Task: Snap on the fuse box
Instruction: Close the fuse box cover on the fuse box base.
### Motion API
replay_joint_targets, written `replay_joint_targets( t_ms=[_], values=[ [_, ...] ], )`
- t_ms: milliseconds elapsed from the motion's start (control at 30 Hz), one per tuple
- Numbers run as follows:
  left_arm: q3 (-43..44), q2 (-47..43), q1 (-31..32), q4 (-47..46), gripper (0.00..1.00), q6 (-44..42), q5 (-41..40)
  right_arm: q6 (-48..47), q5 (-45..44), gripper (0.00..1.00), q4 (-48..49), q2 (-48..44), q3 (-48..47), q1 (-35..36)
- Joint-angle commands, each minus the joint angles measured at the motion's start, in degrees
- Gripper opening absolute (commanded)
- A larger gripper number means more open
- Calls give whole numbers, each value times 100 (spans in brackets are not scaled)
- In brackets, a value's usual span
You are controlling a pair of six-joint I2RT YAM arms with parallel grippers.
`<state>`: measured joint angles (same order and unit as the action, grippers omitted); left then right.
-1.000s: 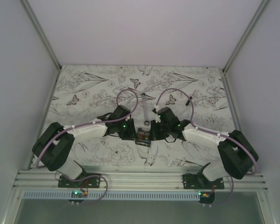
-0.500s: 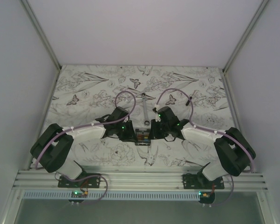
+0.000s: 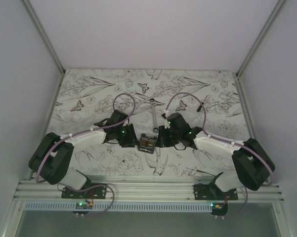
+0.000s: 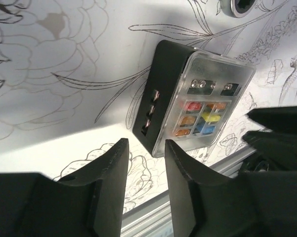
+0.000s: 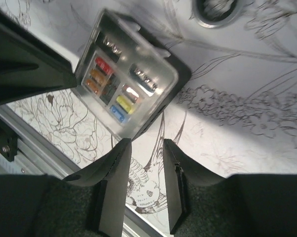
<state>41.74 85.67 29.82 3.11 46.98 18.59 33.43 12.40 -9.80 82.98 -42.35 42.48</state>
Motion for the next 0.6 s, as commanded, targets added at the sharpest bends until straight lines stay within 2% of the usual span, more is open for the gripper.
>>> replay_joint_targets(
  t_ms=[0, 200, 567],
  values=[
    [254, -319, -50, 585, 41, -426, -480, 56, -329, 39, 116, -195, -252, -307],
    [952, 81, -97, 619, 51, -686, -627, 258, -28, 39, 648, 196, -387, -626],
    [1587, 1124, -135, 619, 47, -775, -191, 373, 160, 36, 913, 947, -593, -684]
  ],
)
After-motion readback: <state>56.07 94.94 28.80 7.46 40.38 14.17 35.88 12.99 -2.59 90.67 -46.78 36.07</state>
